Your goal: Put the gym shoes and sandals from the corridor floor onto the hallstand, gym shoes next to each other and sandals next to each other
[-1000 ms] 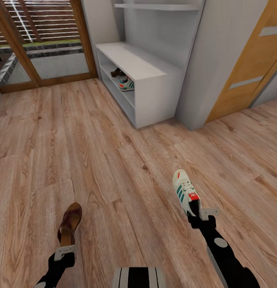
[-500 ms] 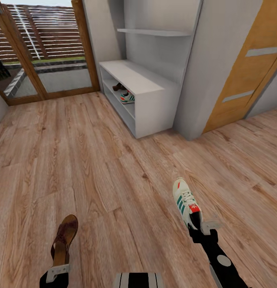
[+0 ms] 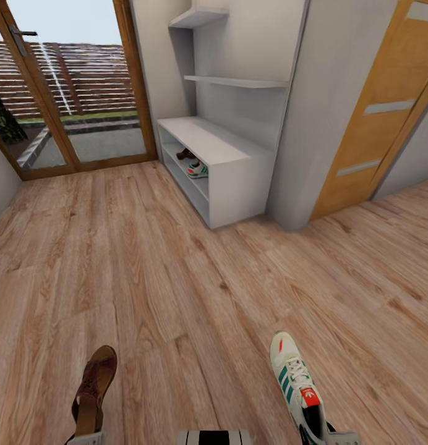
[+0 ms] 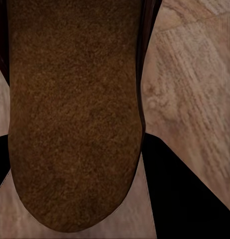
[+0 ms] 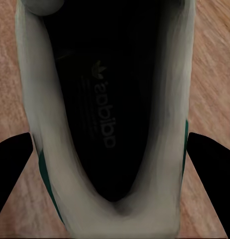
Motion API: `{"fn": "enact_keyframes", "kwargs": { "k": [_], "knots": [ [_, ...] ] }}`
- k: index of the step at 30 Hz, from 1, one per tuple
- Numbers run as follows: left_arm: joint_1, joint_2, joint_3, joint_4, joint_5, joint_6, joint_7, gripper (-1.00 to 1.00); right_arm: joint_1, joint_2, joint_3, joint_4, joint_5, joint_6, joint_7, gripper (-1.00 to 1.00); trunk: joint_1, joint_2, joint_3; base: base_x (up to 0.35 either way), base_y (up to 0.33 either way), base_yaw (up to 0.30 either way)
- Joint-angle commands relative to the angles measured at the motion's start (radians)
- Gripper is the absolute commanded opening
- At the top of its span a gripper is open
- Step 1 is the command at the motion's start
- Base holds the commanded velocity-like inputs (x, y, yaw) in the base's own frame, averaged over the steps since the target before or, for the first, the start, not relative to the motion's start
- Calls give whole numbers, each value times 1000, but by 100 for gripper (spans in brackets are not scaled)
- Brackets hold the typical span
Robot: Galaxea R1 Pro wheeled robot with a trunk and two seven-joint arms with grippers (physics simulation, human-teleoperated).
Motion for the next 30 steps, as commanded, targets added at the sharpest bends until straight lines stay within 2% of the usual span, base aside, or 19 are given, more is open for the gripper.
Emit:
{"fn": "enact_keyframes", "kwargs": {
  "k": [1, 26, 30],
  "knots": [
    [0, 0, 4, 3, 5, -3, -9, -100, 0, 0, 0, 5, 5, -3, -5, -100, -1, 0, 5, 0, 0, 0],
    [0, 1, 5, 10, 5, -9, -9, -100, 0, 1, -3, 22, 2, -4, -5, -100, -12, 6, 141, 0, 0, 0],
    [0, 0, 5, 10, 5, -9, -9, -100, 0, 1, -3, 22, 2, -4, -5, -100, -27, 34, 159, 0, 0, 0]
  ]
}}
